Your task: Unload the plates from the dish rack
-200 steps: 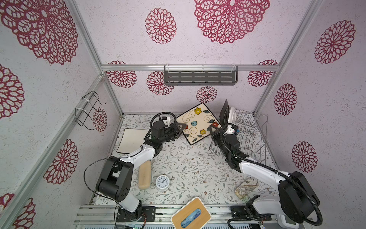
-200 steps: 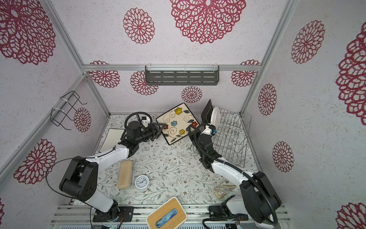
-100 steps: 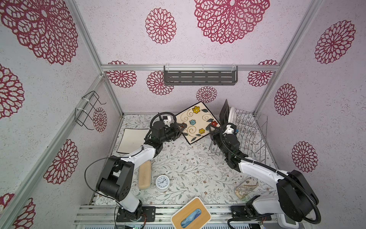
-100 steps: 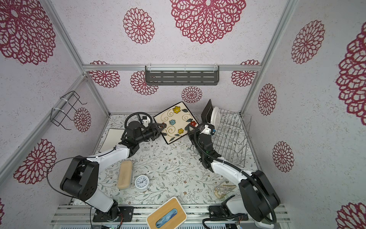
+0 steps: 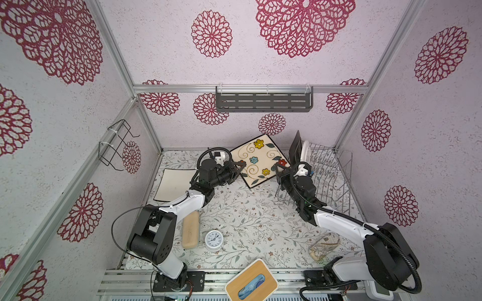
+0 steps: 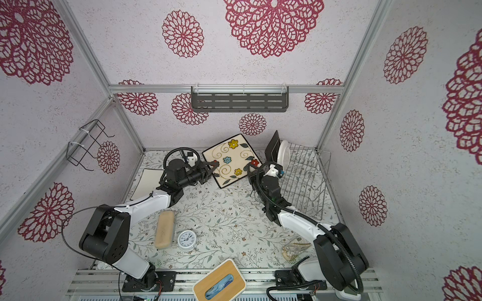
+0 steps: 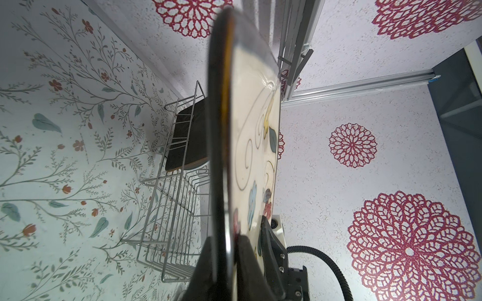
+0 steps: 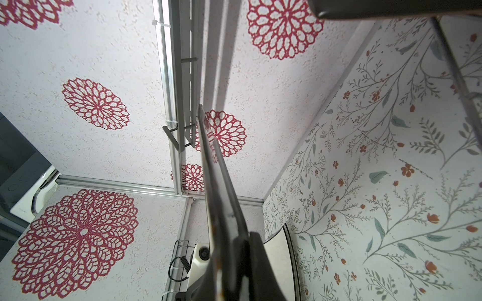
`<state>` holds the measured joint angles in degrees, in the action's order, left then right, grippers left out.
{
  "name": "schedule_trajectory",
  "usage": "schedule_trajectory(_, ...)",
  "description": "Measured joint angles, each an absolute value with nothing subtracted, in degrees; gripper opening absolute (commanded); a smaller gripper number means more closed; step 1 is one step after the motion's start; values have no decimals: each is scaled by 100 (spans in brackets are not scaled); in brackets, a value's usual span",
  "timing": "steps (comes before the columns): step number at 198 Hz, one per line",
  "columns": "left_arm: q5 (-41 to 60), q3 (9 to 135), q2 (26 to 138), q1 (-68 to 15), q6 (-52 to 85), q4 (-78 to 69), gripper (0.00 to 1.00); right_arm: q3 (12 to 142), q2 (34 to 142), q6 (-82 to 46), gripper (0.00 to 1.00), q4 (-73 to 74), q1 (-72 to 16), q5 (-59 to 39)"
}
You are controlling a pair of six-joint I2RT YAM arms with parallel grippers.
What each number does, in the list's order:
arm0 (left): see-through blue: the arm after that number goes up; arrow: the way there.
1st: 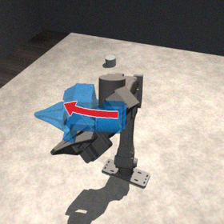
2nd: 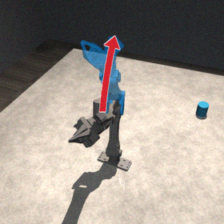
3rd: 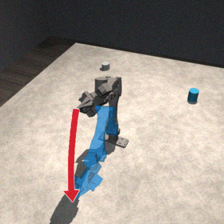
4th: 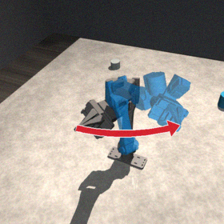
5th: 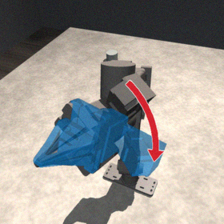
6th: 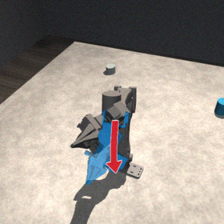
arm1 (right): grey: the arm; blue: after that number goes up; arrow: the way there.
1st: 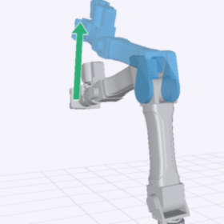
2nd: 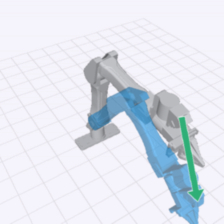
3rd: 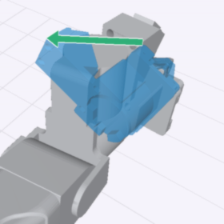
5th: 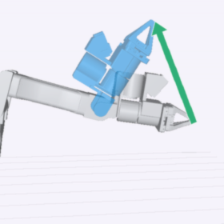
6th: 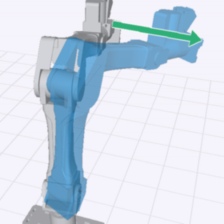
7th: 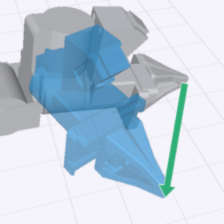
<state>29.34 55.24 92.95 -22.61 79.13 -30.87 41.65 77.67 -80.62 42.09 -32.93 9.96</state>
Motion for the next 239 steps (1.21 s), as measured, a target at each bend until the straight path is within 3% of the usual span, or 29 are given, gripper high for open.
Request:
schedule_trajectory(46, 3022, 5522, 9301, -2244, 8060, -3094, 0, 4156, 7699, -8088, 37, 4213, -3288, 961)
schedule_trajectory(140, 3155, 5483, 9279, -2123, 8145, -2969, 0, 3929, 7422, -8095, 71, 4261, -3277, 840)
schedule_trajectory(178, 3192, 5142, 9085, -1861, 8197, -3013, 0, 3872, 7279, -8106, 79, 4252, -3238, 823)
schedule_trajectory(239, 3079, 4742, 8687, -1319, 8167, -2899, 0, 3793, 7004, -8103, 79, 4425, -3148, 823)
